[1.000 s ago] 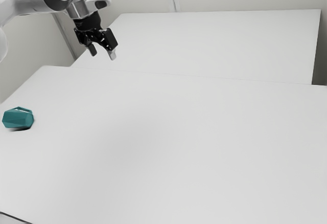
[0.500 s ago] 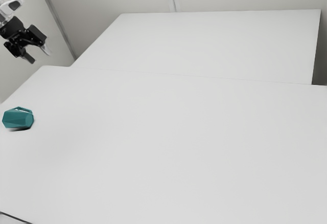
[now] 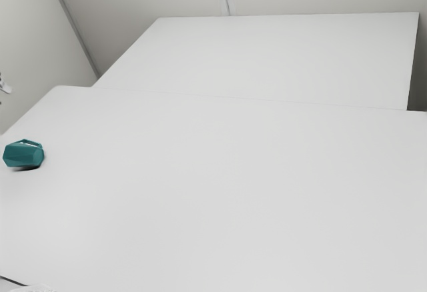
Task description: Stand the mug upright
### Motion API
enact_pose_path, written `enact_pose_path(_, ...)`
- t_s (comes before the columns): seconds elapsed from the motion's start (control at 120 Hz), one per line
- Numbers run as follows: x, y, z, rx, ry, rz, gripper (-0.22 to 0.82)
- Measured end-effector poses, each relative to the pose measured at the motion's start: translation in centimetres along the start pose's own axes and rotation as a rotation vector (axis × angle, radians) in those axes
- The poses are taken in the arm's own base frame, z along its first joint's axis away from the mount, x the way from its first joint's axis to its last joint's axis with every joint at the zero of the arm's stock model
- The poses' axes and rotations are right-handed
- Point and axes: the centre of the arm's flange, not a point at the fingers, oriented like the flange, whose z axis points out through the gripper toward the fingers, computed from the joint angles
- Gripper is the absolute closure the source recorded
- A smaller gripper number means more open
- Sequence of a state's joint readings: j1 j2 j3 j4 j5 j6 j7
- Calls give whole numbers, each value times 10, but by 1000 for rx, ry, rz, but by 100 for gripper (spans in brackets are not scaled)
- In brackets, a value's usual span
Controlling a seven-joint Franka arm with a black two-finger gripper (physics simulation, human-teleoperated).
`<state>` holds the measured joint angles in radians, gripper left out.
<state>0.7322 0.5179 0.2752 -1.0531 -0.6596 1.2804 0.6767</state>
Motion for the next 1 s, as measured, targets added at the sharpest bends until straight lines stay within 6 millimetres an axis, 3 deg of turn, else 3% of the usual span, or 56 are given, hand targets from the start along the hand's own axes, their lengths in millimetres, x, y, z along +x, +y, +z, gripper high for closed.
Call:
enact_pose_path(0.208, -42, -90, -16, -77, 81, -18, 0)
enact_pose_path(0.267, -47, -113, -6, -108, 90, -13, 0)
enact_pose_path(0.45, -34, -165, 35, -165, 121, 43, 0)
enact_pose_path(0.533, -39, -182, 40, -186, 158, 52, 0)
enact_pose_path(0.775, -39, -228, 77, -182, 188, 68, 0)
enact_pose_path(1.0, -54, -253, 70, -135, 235, 68, 0)
